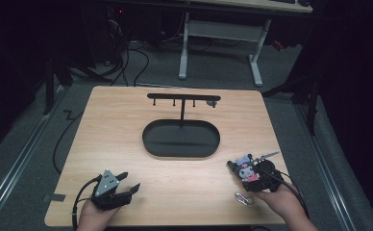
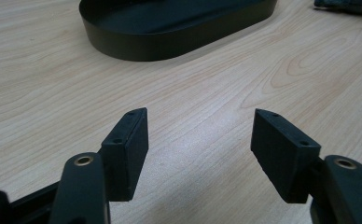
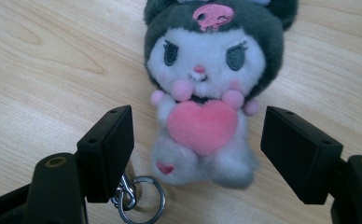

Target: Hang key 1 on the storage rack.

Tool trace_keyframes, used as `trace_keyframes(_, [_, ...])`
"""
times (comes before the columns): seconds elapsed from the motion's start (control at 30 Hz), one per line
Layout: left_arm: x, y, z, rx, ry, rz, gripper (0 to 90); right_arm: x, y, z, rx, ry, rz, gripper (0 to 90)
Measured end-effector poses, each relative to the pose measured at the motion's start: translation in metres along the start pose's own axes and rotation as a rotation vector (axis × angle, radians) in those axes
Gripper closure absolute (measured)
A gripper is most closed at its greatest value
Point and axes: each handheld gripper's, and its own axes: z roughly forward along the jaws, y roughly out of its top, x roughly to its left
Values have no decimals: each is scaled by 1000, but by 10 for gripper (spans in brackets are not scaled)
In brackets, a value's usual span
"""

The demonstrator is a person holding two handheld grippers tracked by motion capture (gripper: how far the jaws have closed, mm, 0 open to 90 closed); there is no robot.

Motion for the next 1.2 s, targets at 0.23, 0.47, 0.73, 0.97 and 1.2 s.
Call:
trace_keyframes(0.23, [-1, 0, 1, 3, 1, 6, 374, 1, 10, 15, 113, -23, -25, 293])
trace_keyframes(0.47, [-1, 0, 0, 2, 1, 6, 375, -2, 10, 21, 145, -6, -15, 358])
trace_keyframes(0.73, [-2, -1, 0, 6, 0, 8, 375, -4, 13, 25, 157, 1, -21, 444])
trace_keyframes(0.97, [-2, -1, -1, 8, 2, 6, 375, -6, 13, 17, 138, 25, -28, 483])
trace_keyframes(1.2, [-2, -2, 0, 8, 5, 5, 375, -5, 17, -4, 103, 68, -42, 484])
